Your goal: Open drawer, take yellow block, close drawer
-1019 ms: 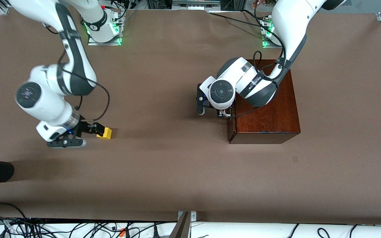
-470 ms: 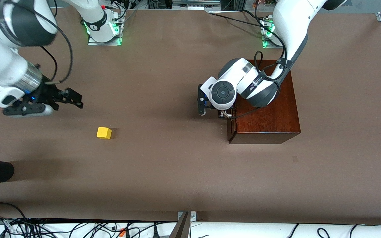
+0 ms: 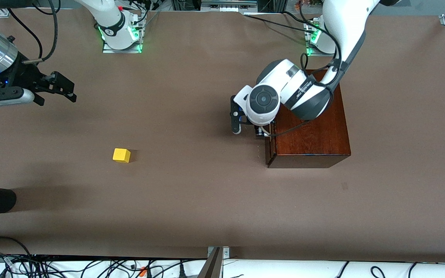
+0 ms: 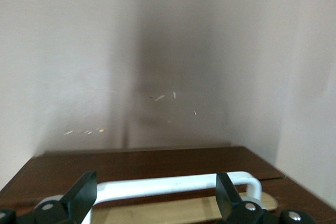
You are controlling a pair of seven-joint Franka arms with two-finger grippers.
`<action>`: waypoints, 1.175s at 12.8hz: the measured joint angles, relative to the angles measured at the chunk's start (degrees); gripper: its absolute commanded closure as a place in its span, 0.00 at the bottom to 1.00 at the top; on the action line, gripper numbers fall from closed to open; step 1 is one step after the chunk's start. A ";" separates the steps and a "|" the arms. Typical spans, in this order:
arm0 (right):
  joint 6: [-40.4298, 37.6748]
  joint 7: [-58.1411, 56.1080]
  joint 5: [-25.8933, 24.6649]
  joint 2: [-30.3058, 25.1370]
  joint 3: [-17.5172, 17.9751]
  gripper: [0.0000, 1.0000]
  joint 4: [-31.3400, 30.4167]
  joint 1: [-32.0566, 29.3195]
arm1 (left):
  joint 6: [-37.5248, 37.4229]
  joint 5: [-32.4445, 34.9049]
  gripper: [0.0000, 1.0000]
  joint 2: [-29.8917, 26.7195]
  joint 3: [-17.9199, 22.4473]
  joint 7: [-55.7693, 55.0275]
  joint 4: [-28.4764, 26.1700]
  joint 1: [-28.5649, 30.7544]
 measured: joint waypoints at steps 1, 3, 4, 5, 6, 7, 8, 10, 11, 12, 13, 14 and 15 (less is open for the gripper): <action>-0.04 -0.22 -0.12 -0.01 0.07 0.00 0.20 -0.28 | -0.51 -1.11 0.00 -1.88 -0.18 -4.90 0.25 -0.01; -0.17 -0.67 -1.16 0.04 0.42 0.00 0.26 -0.99 | -3.82 -2.74 0.00 -6.15 -0.16 -15.86 0.77 0.13; -0.27 -0.86 -1.78 0.04 0.45 0.00 0.28 -1.05 | -6.52 -2.78 0.00 -8.30 -0.06 -20.75 1.37 0.53; -0.56 -0.98 -2.07 0.05 0.51 0.00 0.30 -1.07 | -9.41 -2.78 0.00 -10.17 0.20 -24.65 2.24 1.09; -0.83 -1.04 -2.22 0.06 0.59 0.00 0.32 -1.08 | -12.22 -2.78 0.00 -11.56 0.61 -27.78 3.52 1.90; -0.99 -1.06 -2.34 0.07 0.67 0.00 0.33 -1.08 | -14.85 -2.77 0.00 -12.55 1.09 -29.77 5.05 3.13; -1.14 -1.08 -2.40 0.10 0.73 0.00 0.33 -1.08 | -16.63 -2.77 0.00 -13.52 2.46 -30.77 6.51 4.24; -1.36 -1.09 -2.50 0.13 0.83 0.00 0.34 -1.11 | -17.67 -3.40 0.00 -16.34 8.14 -31.05 7.62 6.01; -1.38 -1.09 -2.63 0.14 0.83 0.00 0.40 -1.13 | -17.31 -4.37 0.00 -18.06 10.68 -31.05 7.20 7.49; -1.49 -1.09 -2.69 0.15 0.83 0.00 0.65 -1.17 | -15.33 -5.17 0.00 -20.18 12.98 -31.04 5.59 9.14; -1.86 -1.09 -2.71 0.15 0.83 0.00 1.03 -1.21 | -11.52 -5.87 0.00 -22.63 15.10 -31.12 2.74 10.39; -2.09 -1.09 -2.74 0.14 0.83 0.00 1.44 -1.31 | -7.74 -6.67 0.00 -25.20 17.31 -31.64 -0.81 11.12; -2.24 -1.09 -2.76 0.17 0.82 0.00 1.82 -1.48 | -5.64 -7.02 0.00 -27.66 19.57 -32.68 -4.19 11.43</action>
